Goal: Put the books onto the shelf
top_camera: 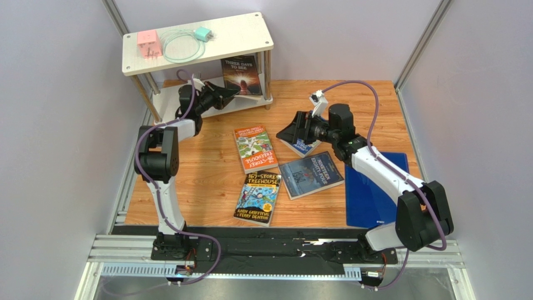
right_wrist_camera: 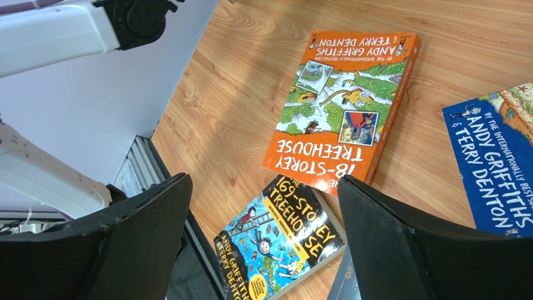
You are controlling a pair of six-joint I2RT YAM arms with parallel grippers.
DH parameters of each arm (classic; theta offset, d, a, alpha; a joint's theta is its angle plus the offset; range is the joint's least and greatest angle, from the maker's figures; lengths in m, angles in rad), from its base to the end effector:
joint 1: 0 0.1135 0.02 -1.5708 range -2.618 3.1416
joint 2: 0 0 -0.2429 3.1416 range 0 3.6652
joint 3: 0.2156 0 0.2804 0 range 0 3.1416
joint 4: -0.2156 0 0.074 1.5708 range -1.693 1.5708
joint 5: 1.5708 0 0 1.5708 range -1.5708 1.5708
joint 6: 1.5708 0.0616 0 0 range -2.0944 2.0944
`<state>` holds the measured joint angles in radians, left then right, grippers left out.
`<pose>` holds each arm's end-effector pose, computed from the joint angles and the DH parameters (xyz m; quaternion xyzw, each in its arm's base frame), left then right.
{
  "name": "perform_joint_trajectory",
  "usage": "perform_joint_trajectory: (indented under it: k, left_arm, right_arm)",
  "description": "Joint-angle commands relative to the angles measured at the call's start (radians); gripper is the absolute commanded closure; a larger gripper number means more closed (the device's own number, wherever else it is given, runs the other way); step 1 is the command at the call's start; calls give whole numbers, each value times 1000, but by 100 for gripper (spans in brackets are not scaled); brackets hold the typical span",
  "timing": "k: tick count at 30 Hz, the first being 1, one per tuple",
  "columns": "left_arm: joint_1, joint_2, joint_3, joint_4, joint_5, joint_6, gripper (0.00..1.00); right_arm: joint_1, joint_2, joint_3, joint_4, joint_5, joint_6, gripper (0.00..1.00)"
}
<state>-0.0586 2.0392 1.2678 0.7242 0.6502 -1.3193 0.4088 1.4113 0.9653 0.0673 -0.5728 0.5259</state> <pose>0.4877 -0.0660 0.1765 -0.2261 0.6839 -0.5942 0.3580 0.3274 0.1782 0.2428 -0.1119 0.8018 0.4513 0.3754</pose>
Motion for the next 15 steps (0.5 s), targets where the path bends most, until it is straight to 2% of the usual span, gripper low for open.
perform_joint_trajectory:
  k: [1,9,12,14,15]
  left_arm:
    - [-1,67,128,80,31,-46,100]
    - [-1,98,183,-118,-3,46,100]
    - [-4,88,192,-206,-17,101,89]
    - [-6,88,206,-242,-20,130,87]
    - [-7,96,209,-250,-21,132,90]
  right_arm:
    - [-4,-37,-5,8,17,-33,7]
    - [-4,-32,-25,15,19,-32,7]
    - [-4,-31,-28,19,17,-30,7]
    - [-4,-32,-33,20,17,-30,7]
    - [-4,-32,-36,23,17,-29,7]
